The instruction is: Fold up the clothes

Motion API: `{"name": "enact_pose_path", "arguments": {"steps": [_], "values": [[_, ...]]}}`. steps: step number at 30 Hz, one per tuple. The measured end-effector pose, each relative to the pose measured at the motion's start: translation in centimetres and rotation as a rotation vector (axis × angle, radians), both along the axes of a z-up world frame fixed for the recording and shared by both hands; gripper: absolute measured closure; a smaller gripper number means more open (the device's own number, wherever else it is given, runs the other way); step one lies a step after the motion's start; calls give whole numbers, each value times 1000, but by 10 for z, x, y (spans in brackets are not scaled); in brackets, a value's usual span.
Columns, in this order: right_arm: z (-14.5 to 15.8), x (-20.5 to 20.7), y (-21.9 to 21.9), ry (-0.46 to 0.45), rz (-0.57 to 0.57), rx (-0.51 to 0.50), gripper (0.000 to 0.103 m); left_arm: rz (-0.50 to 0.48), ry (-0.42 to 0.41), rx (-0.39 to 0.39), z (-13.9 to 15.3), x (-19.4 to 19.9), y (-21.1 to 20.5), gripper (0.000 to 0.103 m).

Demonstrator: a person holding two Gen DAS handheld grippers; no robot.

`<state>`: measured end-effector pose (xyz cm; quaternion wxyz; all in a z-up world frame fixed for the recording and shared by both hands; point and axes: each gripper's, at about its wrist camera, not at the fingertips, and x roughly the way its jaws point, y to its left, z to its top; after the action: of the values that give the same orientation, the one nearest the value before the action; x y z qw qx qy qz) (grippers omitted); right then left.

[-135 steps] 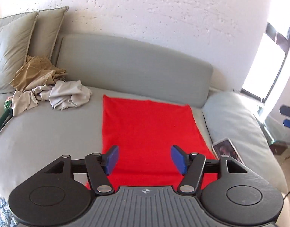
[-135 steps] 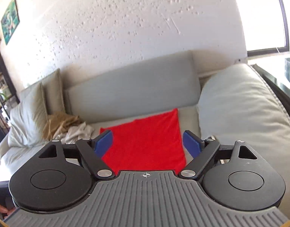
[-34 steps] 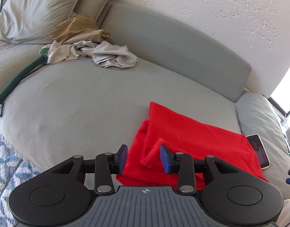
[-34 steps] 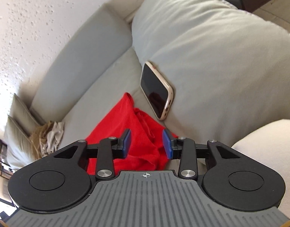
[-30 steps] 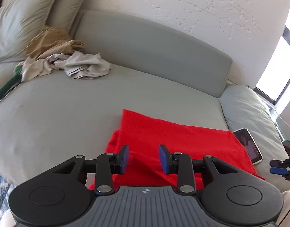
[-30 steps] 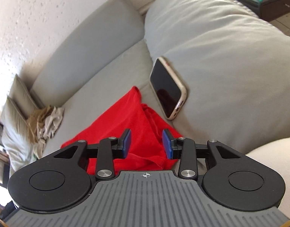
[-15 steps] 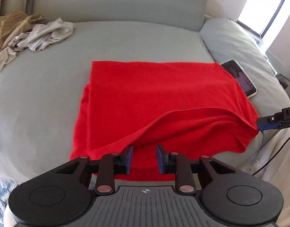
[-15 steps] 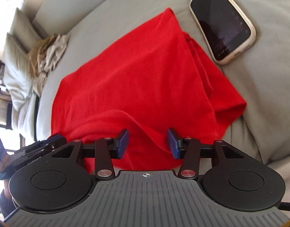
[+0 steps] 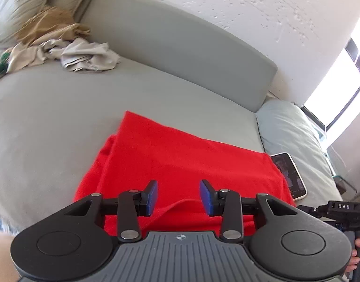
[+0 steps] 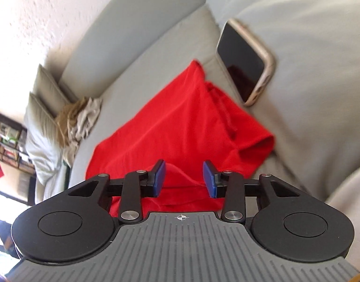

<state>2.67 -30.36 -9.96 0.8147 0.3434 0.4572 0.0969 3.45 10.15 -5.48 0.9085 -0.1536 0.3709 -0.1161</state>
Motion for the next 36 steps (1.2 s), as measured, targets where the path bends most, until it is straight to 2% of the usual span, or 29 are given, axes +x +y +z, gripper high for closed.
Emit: {"name": "enact_pose_path", "arguments": {"steps": [3, 7, 8, 9, 12, 13, 15, 17, 19, 20, 21, 22, 24, 28, 30, 32, 33, 36], "values": [[-14, 26, 21, 23, 23, -9, 61, -67, 10, 63, -16, 25, -33, 64], [-26, 40, 38, 84, 100, 18, 60, -289, 162, 67, -38, 33, -51, 70], [-26, 37, 40, 106, 135, 25, 60, -336, 157, 76, -34, 21, -52, 76], [-25, 34, 42, 131, 176, 28, 60, -344, 134, 69, -26, 8, -45, 77], [-10, 8, 36, 142, 254, 11, 58, -370, 65, 49, -1, -30, -24, 76], [-3, -4, 30, 125, 263, 0, 54, -374, 41, 42, 6, -43, -17, 76], [10, -26, 16, 70, 247, -43, 49, -271, 0, 7, 15, -58, 9, 76], [17, -41, 0, 21, 187, -85, 49, -148, -18, -52, 16, -58, 32, 76], [19, -46, -12, -19, 124, -77, 49, -57, -17, -96, 13, -48, 39, 76], [17, -43, -15, -27, 109, -46, 50, -75, -22, -99, 11, -41, 33, 76], [15, -39, -13, -31, 110, -17, 50, -113, -37, -70, 9, -36, 22, 75], [14, -33, -3, -51, 131, -19, 50, -146, -46, -4, 7, -31, 6, 70], [14, -21, 22, -107, 190, -50, 50, -230, -71, 145, 1, -24, -28, 66], [7, -2, 75, -150, 331, -176, 50, -389, -160, 480, -16, -25, -84, 64], [4, 1, 93, -160, 384, -262, 51, -410, -187, 589, -24, -24, -95, 65], [2, 0, 106, -181, 425, -342, 52, -418, -185, 608, -27, -19, -94, 65], [2, -1, 109, -190, 437, -369, 55, -413, -175, 591, -26, -16, -91, 65], [1, -3, 113, -212, 458, -423, 67, -392, -129, 549, -27, -9, -80, 77]]}}
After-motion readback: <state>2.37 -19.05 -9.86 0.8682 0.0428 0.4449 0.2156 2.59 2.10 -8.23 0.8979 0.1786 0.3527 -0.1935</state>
